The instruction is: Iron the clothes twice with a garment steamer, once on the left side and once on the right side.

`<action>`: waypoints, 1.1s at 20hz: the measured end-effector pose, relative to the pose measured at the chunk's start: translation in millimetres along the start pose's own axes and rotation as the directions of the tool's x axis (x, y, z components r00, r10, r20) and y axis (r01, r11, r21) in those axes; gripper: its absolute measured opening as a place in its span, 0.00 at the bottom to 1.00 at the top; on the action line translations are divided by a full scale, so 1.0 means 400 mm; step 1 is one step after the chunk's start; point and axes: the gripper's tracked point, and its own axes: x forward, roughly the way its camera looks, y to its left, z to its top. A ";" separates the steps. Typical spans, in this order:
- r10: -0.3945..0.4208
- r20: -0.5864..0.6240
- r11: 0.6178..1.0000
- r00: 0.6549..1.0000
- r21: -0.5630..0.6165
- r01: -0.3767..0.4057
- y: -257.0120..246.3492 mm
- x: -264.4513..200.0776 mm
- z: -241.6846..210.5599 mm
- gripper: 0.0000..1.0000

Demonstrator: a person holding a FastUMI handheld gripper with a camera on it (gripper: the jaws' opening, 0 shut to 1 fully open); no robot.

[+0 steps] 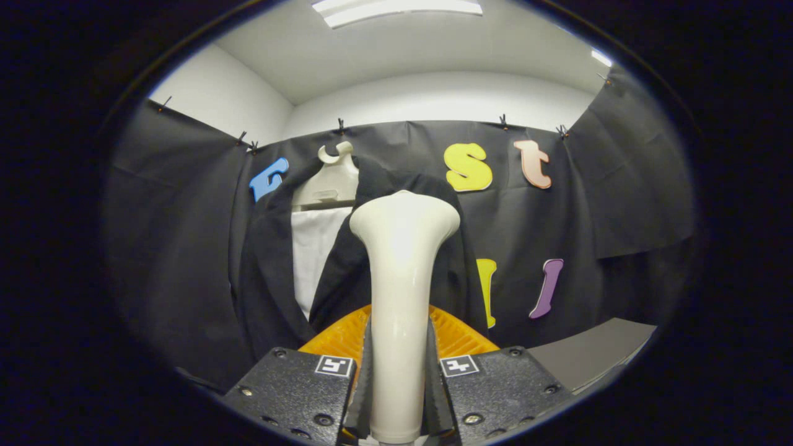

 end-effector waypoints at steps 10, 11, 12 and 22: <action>0.006 -0.128 1.000 0.992 -0.007 -0.007 -0.001 -0.063 -0.162 0.38; 0.008 -0.137 1.000 0.991 -0.011 -0.010 0.002 -0.071 -0.176 0.38; 0.010 -0.148 1.000 0.989 -0.015 -0.012 0.001 -0.076 -0.190 0.38; 0.015 -0.259 0.999 0.966 -0.032 -0.024 0.005 -0.137 -0.350 0.38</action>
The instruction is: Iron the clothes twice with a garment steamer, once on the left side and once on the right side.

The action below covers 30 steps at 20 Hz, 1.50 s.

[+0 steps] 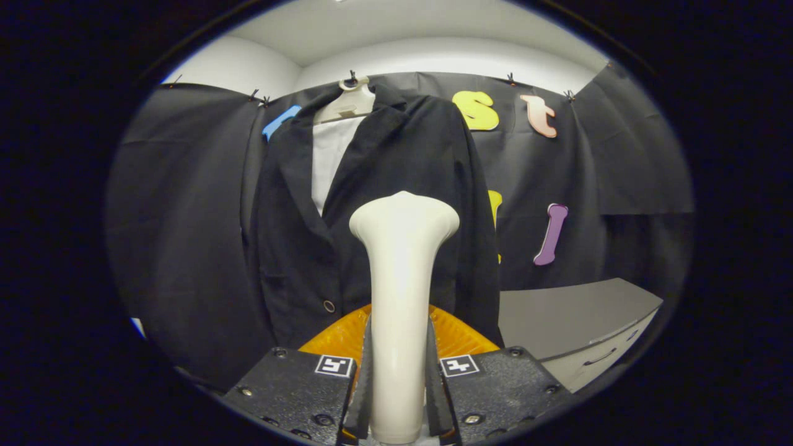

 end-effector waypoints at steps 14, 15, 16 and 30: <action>-0.039 -0.157 0.999 0.987 0.001 0.040 -0.019 -0.013 -0.223 0.38; -0.040 -0.169 0.999 0.985 0.001 0.041 -0.019 -0.011 -0.239 0.38; -0.041 -0.180 0.999 0.983 0.001 0.042 -0.017 -0.009 -0.253 0.38; -0.048 -0.345 0.999 0.937 -0.038 0.037 -0.023 -0.006 -0.465 0.38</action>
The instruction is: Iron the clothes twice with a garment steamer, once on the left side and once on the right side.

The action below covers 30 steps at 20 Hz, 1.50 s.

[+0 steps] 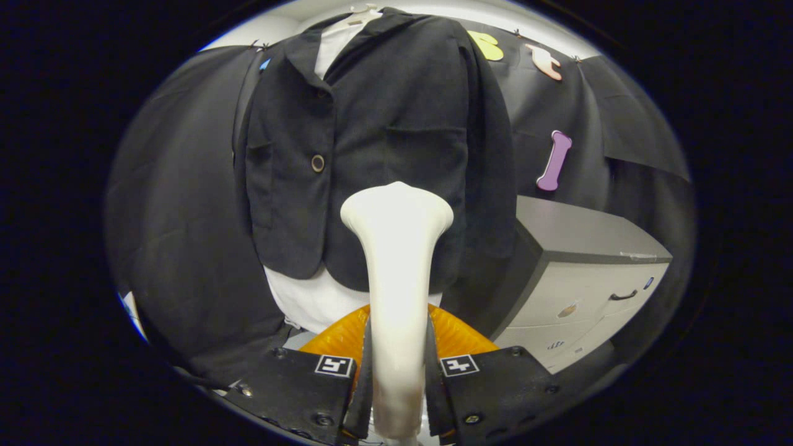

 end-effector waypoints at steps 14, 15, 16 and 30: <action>-0.030 -0.130 0.998 0.991 -0.055 0.023 -0.017 0.056 -0.160 0.38; -0.030 -0.136 0.998 0.990 -0.060 0.022 -0.018 0.061 -0.170 0.38; -0.032 -0.142 0.998 0.989 -0.066 0.023 -0.016 0.065 -0.178 0.38; -0.006 0.128 0.999 0.992 -0.035 0.011 0.033 -0.042 0.073 0.38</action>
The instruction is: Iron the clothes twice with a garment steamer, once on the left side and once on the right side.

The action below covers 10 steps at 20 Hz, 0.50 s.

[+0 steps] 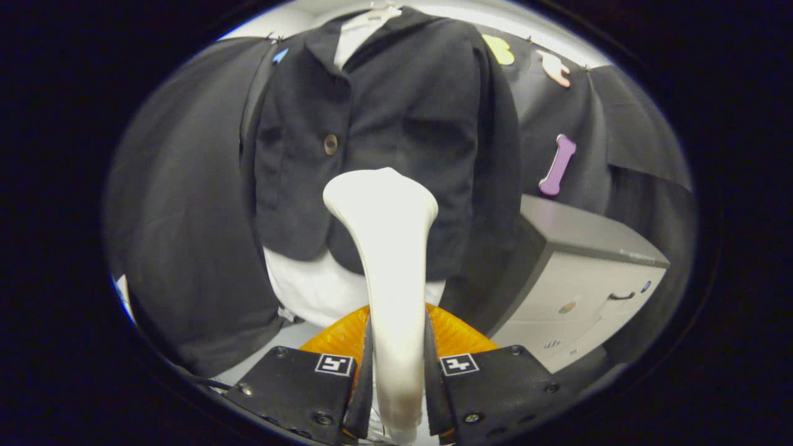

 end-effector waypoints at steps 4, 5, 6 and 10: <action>0.034 0.222 0.999 0.974 0.013 -0.037 0.049 -0.039 0.248 0.38; 0.047 0.270 0.999 0.962 0.010 -0.051 0.067 -0.057 0.303 0.38; 0.058 0.311 0.998 0.949 0.003 -0.062 0.086 -0.067 0.357 0.38; 0.078 0.430 0.997 0.900 -0.021 -0.076 0.140 -0.073 0.528 0.38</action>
